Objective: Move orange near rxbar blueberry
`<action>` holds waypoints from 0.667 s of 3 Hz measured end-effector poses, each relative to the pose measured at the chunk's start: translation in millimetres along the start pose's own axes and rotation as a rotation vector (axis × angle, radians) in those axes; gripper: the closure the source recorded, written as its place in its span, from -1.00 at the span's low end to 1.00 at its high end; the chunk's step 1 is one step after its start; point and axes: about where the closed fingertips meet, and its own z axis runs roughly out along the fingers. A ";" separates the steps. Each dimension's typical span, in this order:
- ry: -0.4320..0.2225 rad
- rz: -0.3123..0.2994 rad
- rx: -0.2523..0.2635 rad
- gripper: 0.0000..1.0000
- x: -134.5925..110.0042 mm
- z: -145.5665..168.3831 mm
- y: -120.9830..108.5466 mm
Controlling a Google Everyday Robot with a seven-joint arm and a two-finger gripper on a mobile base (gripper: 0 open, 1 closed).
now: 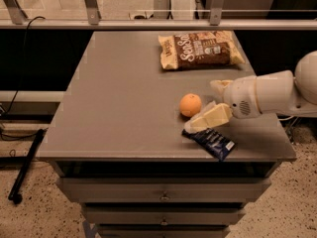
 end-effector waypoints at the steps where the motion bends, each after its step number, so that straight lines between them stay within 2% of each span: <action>1: -0.073 -0.058 0.060 -1.00 11.4 -46.5 -29.5; 2: -0.112 -0.141 0.133 -1.00 12.1 -96.7 -61.9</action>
Offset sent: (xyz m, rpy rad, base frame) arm 0.0263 -0.1817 0.0703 -0.0164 -0.3639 -0.0888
